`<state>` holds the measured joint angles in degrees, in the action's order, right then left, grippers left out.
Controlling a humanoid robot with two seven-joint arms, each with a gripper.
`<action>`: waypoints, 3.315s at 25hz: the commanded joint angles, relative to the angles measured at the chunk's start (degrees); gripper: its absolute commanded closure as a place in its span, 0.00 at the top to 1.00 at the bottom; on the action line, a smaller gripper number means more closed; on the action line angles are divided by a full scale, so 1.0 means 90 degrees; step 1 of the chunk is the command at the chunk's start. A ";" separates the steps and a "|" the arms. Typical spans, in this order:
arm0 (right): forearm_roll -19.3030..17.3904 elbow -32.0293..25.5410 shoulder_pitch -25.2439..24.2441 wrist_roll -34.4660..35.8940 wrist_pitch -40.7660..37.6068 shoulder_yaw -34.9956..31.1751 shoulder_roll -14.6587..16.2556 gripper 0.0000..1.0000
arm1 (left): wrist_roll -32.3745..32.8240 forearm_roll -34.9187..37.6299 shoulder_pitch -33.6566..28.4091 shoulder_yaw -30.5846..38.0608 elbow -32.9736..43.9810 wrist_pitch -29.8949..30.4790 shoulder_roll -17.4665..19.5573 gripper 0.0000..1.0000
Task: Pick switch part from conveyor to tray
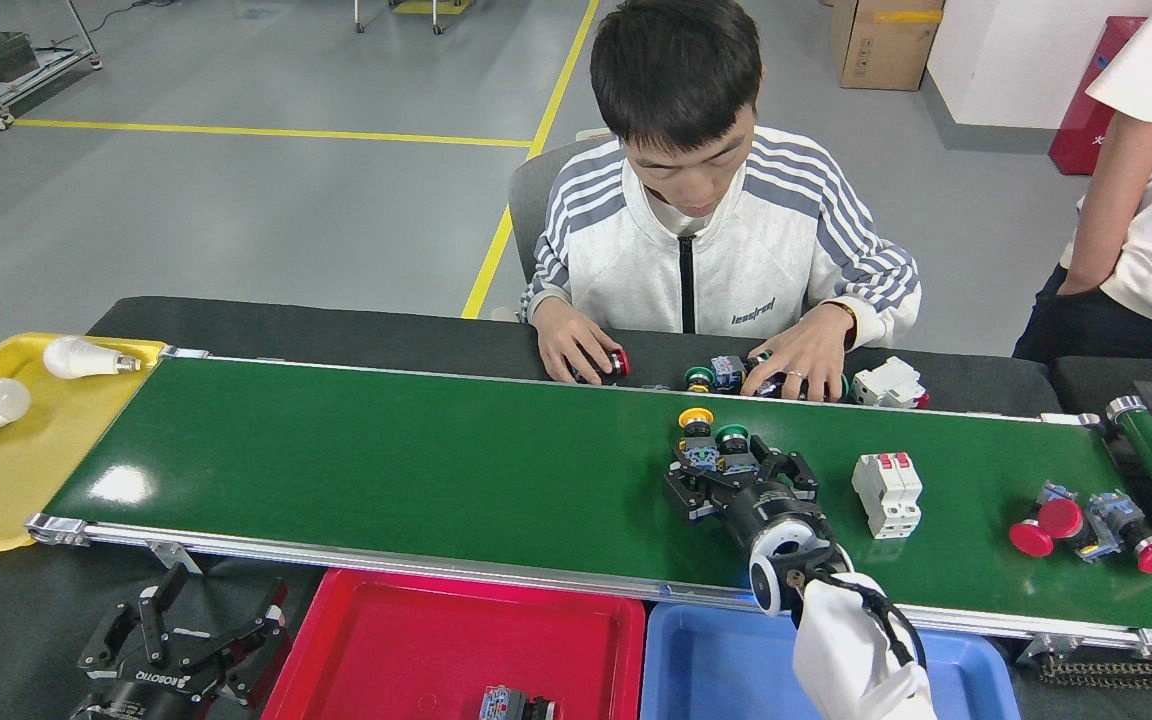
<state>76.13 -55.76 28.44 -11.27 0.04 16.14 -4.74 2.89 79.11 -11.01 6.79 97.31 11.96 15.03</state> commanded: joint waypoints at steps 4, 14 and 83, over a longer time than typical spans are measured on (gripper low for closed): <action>-0.0080 -0.0094 0.0150 -0.0028 -0.0443 0.0218 0.0195 0.04 | -0.0028 -0.0001 -0.0007 0.0017 0.0096 -0.0011 0.0001 1.00; -0.0129 -0.3590 -0.2125 0.0012 -0.4047 0.0257 0.0390 0.37 | -0.0028 0.0008 -0.0027 0.0017 0.0330 -0.0011 -0.0029 1.00; 0.0515 -0.4528 -0.3209 0.0080 -0.2523 0.0422 0.0107 0.77 | -0.0018 0.0028 0.0022 -0.0325 0.0359 0.0390 -0.0136 1.00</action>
<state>80.94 -94.95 -0.46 -11.31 -16.87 18.43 -3.74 2.97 79.35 -11.69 4.22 99.50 15.87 13.60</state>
